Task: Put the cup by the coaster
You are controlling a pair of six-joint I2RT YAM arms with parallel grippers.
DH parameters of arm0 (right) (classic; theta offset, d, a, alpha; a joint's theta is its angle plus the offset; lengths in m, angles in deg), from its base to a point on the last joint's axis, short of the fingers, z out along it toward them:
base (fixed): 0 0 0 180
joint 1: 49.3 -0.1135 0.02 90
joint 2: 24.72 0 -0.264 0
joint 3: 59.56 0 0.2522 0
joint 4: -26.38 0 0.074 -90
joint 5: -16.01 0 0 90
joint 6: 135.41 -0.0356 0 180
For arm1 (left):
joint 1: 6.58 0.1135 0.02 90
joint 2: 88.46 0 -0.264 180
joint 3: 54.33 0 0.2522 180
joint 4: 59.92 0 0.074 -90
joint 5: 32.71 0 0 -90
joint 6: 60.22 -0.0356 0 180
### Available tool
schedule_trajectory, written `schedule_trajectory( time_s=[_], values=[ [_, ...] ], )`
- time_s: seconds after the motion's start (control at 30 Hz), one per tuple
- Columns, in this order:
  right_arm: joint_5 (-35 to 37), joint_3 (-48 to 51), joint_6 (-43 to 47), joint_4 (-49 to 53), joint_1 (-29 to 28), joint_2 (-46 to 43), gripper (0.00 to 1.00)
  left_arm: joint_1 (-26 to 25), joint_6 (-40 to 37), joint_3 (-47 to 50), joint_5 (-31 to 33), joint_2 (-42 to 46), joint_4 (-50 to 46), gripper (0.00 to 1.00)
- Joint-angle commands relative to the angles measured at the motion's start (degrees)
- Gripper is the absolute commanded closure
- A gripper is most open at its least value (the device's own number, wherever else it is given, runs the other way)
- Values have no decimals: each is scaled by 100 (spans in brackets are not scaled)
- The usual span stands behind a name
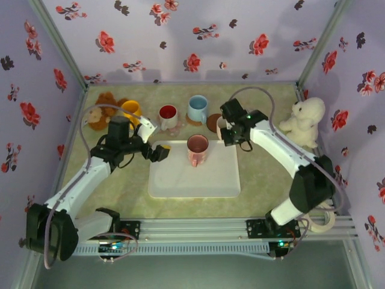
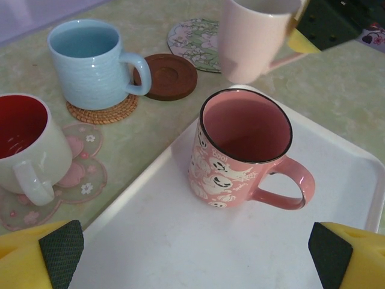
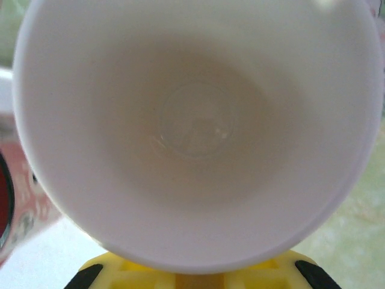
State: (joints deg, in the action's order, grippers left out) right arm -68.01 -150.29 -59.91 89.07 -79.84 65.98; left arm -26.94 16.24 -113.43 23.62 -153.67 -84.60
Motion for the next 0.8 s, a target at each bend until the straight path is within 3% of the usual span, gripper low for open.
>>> schedule_trajectory(
  time_s=[0.0,0.37,0.77],
  values=[
    [267,-624,76,-346,122,390,100,5,-150,-197,-131,-156,248,1],
    [548,-1677,-173,-561,437,1747,100,139,-103,-521,-149,-673,531,0],
    [-24,-2196,-268,-784,602,2431,100,168,-35,-648,-175,-905,479,1]
  ],
)
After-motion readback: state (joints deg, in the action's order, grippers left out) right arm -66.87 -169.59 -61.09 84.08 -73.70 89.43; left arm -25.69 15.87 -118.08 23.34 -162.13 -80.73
